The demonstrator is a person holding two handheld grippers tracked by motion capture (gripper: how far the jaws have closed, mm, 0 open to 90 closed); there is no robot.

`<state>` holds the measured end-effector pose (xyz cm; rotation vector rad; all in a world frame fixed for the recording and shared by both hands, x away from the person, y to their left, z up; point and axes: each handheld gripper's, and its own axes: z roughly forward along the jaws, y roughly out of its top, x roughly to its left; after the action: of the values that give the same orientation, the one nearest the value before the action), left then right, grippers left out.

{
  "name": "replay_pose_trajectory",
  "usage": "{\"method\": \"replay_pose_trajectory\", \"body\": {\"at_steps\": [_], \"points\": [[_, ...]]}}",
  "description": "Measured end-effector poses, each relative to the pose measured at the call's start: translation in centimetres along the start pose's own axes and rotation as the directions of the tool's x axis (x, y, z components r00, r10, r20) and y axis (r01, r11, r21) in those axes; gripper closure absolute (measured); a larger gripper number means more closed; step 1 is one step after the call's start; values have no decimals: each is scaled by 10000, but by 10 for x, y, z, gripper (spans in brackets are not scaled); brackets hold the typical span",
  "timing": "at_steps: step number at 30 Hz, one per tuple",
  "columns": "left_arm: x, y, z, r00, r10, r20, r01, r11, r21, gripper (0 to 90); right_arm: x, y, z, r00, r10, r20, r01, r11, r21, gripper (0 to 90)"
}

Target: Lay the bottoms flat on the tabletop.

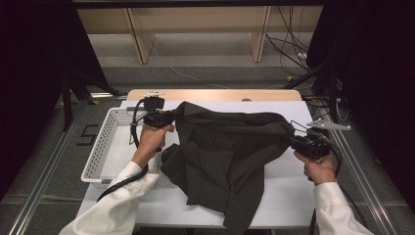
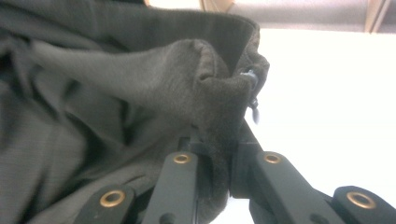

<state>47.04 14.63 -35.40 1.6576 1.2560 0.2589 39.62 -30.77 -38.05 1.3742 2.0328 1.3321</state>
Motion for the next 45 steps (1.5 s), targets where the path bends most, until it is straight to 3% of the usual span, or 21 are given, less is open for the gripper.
{"method": "replay_pose_trajectory", "body": {"at_steps": [6, 9, 11, 14, 20, 24, 28, 33, 42, 45], "points": [[-13, 16, -21, 9989, 176, 441, -154, 9987, -494, 834, 16, 45, -39, 9997, -169, 168, 188, 9926, -1201, 843], [-15, 23, -26, 9986, 185, 497, -153, 9978, -650, 833, 18, 65, -44, 9984, -188, 528, 259, 9904, -1361, 843], [-13, 26, -26, 9980, -88, 625, 131, 9975, -689, 833, 20, 78, -44, 9974, -215, 684, 310, 9897, -1400, 843], [-8, 31, -27, 9950, -499, 863, 566, 9954, -776, 833, 20, 93, -38, 9957, -220, 897, 343, 9898, -1379, 843], [-5, 46, -24, 9995, -285, 146, 297, 9950, -955, 833, 14, 116, -13, 9928, -185, 1185, 351, 9896, -1396, 838], [-5, 53, -11, 9993, -150, -340, 120, 9961, -872, 832, 9, 128, 9, 9798, -330, 1973, 570, 9915, -1172, 837], [-7, 58, -9, 9980, 40, -638, -98, 9959, -899, 831, 4, 138, 22, 9740, -244, 2253, 493, 9932, -1056, 837], [-8, 63, -5, 9974, -23, -714, -44, 9957, -930, 828, 1, 143, 29, 9679, -360, 2488, 579, 9950, -811, 833], [-7, 63, 12, 9958, -198, -896, 124, 9965, -825, 809, -14, 141, 51, 9563, -7, 2923, 201, 9978, -634, 792], [-12, 60, 21, 9898, -15, -1426, -100, 9967, -803, 761, -21, 137, 57, 9493, 232, 3135, -69, 9986, -529, 730]]}}
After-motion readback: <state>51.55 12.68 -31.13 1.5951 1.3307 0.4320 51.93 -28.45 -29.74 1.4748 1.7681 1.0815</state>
